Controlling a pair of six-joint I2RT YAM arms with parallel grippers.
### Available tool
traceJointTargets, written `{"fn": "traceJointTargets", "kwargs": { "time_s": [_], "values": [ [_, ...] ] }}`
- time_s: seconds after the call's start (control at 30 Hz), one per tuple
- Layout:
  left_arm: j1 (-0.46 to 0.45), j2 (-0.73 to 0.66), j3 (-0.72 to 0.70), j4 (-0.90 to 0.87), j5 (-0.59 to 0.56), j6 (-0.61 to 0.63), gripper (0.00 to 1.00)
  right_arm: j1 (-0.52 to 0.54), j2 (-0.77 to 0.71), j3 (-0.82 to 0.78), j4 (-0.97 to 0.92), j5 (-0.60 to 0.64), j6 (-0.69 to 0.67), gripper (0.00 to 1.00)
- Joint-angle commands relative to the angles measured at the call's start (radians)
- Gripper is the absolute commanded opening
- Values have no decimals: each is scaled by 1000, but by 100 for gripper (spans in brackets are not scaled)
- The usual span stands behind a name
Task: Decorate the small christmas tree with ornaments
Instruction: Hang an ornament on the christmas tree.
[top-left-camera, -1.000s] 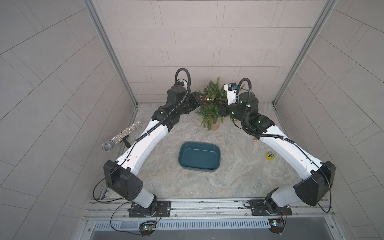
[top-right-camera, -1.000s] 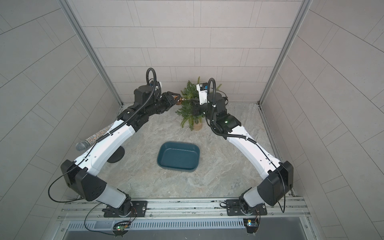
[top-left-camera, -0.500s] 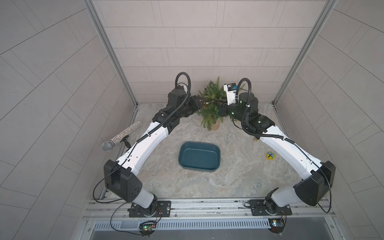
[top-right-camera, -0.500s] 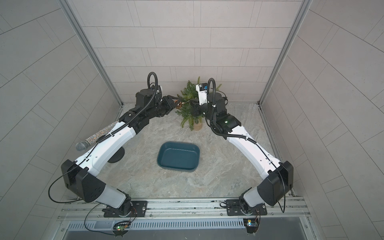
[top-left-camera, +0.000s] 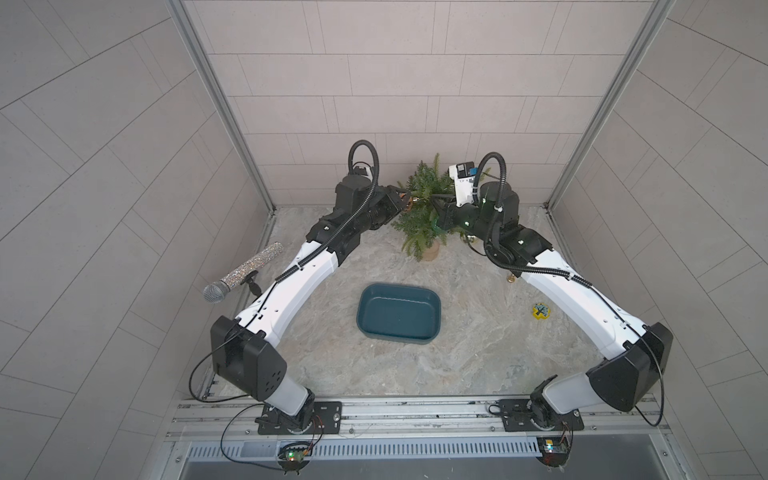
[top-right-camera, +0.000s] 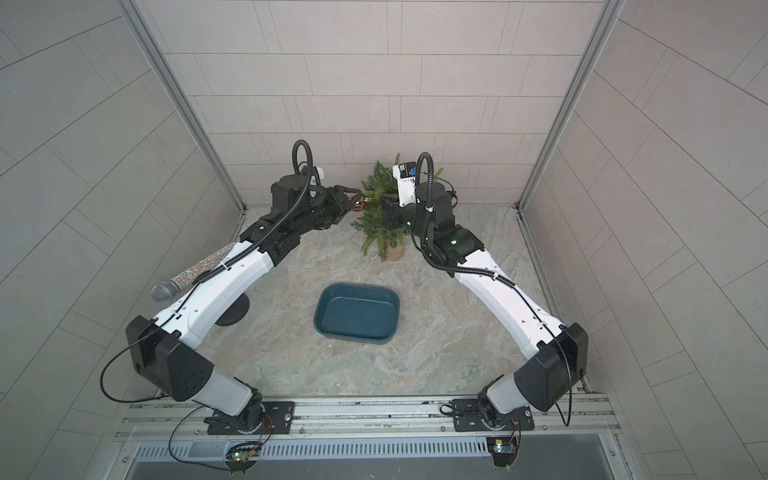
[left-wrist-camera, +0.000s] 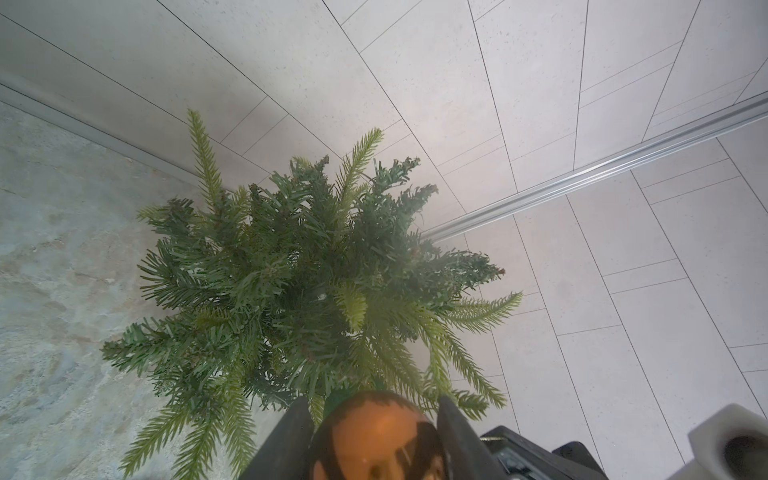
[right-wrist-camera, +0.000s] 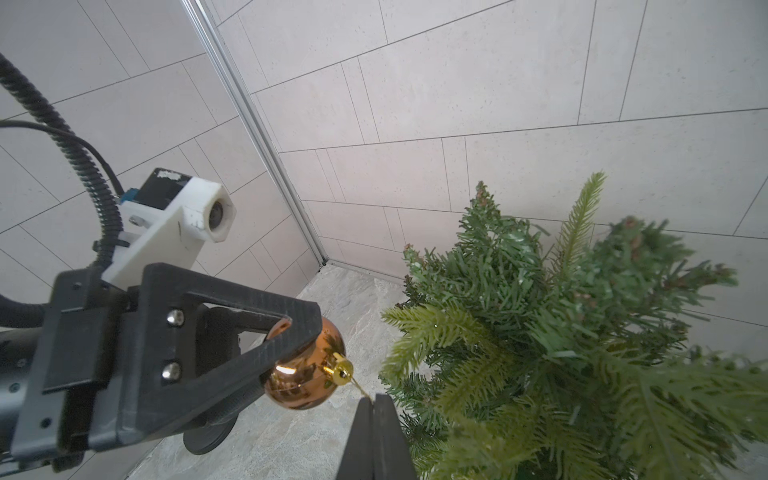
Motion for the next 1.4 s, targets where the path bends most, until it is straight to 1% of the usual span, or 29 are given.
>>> {"fn": "traceJointTargets", "kwargs": {
  "time_s": [0.0, 0.3, 0.77, 1.37],
  "values": [
    [8, 21, 34, 21, 10, -5, 30, -10, 18, 28, -1, 10, -12, 0],
    [10, 21, 25, 28, 2, -5, 30, -13, 23, 22, 6, 2, -6, 0],
    [12, 31, 13, 87, -2, -27, 30, -16, 40, 39, 15, -3, -8, 0],
    [17, 92, 61, 102, 8, -41, 30, -36, 75, 68, 26, -6, 13, 0]
  ]
}}
